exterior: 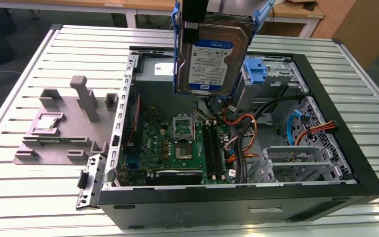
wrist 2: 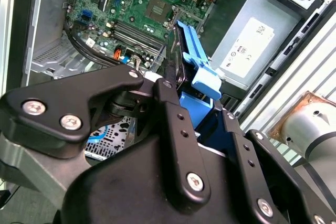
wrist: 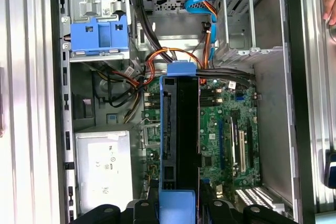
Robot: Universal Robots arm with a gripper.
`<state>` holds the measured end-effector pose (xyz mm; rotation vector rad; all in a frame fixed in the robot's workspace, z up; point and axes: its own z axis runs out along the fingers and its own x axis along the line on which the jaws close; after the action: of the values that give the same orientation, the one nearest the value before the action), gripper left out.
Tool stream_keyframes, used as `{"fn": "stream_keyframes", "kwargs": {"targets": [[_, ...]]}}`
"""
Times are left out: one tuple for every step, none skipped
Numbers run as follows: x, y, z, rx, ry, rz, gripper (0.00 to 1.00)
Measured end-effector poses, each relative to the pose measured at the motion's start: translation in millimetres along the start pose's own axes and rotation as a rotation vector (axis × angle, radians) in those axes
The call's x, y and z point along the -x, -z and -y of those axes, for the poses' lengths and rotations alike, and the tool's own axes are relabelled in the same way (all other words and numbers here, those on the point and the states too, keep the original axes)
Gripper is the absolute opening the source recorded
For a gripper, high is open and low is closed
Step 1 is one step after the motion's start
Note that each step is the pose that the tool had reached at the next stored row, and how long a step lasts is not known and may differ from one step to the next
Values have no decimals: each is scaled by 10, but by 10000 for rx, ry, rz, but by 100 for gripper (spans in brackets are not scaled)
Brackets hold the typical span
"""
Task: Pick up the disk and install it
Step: 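Insert the disk into the insertion slot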
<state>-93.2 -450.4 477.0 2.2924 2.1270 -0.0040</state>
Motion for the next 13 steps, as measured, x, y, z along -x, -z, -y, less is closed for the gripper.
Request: {"fn": "stream_keyframes", "kwargs": {"targets": [[-1,0,0,0,0,-2,36],[-2,0,0,0,0,-3,36],[-5,0,0,-1,0,-10,36],[-6,0,1,-1,0,-12,36],[-7,0,1,-1,0,-14,36],[-8,0,1,-1,0,-16,36],[-9,0,1,-2,0,-18,36],[-10,0,1,-2,0,-19,36],[-11,0,1,-2,0,-21,36],[-18,0,1,-3,0,-35,36],[-19,0,1,-3,0,-37,36],[-20,0,2,-3,0,-38,36],[-21,0,2,-3,-1,-41,36]]}}
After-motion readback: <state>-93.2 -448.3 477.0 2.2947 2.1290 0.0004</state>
